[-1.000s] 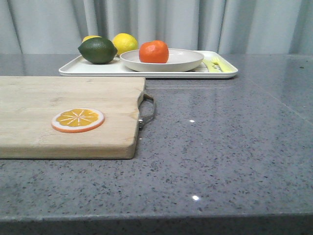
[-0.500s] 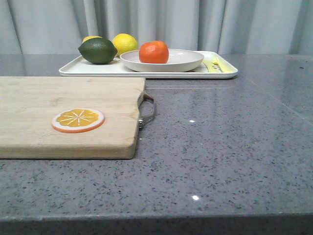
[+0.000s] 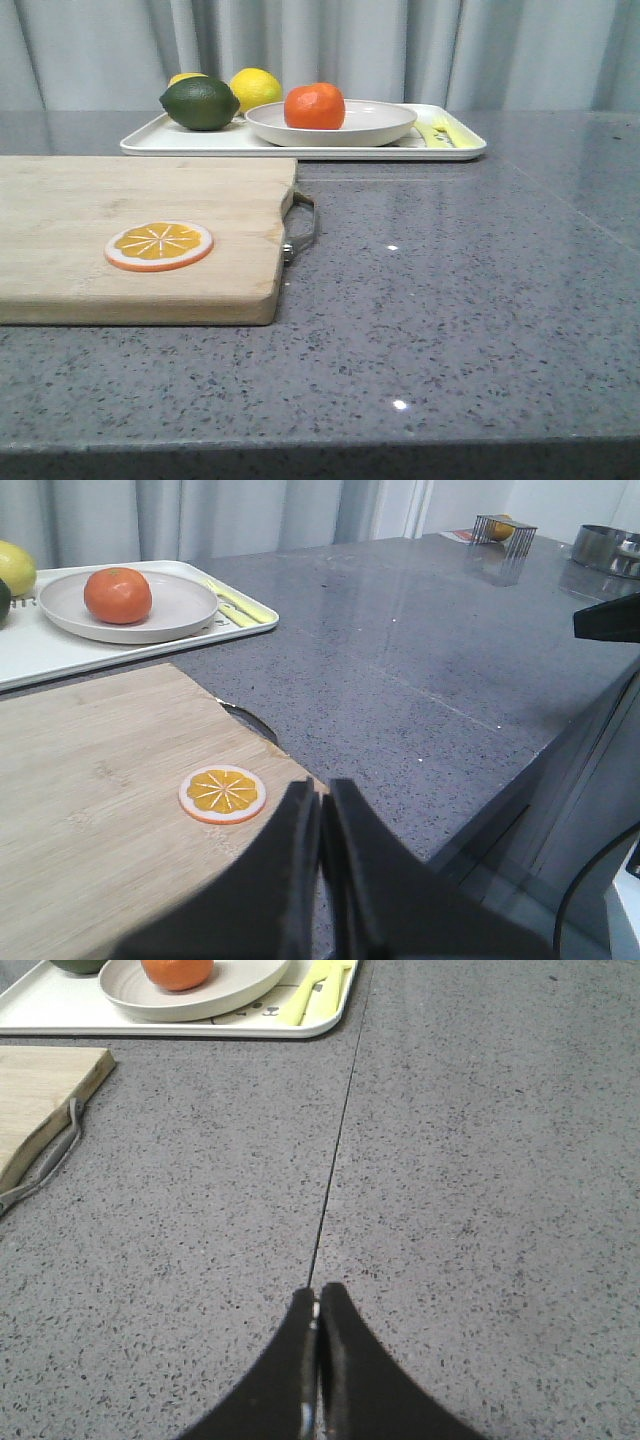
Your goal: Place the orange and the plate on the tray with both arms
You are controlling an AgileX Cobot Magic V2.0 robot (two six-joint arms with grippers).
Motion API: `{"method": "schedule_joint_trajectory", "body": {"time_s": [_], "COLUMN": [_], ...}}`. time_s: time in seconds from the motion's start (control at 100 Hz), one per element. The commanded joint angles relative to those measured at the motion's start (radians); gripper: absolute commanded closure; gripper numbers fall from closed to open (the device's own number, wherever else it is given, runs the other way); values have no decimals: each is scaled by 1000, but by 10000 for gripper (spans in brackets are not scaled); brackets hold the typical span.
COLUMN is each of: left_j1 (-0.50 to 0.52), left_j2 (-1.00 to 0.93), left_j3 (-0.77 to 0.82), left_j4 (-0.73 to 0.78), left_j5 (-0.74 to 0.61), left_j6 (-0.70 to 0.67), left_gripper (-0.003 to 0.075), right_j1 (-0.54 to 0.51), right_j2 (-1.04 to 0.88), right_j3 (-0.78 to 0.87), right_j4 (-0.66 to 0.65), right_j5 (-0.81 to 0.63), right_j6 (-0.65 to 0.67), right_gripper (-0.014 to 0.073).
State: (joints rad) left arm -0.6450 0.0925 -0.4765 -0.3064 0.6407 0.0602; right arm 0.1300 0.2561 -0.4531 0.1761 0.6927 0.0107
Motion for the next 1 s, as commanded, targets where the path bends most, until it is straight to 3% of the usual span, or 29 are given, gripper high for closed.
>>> {"method": "schedule_joint_trajectory", "body": {"time_s": [0.0,0.74,0.99], "left_j1": [2,2,86], "left_j2": [12,0,-25], "left_j3": [-25,-13,98], "left_j4": [-18,3,93], "left_j5": [-67,-69,-266], "left_j6": [-9,-9,-9], "left_gripper": [739,739,739], "right_j1": [-3,-3,-3], "right_j2": [7,7,7], "right_j3": [-23,-23,-23], "right_j4": [6,6,6], "right_j5": [-64,-64,-64], "right_j6": [-11,-11,-11], "right_gripper": [652,652,652]}}
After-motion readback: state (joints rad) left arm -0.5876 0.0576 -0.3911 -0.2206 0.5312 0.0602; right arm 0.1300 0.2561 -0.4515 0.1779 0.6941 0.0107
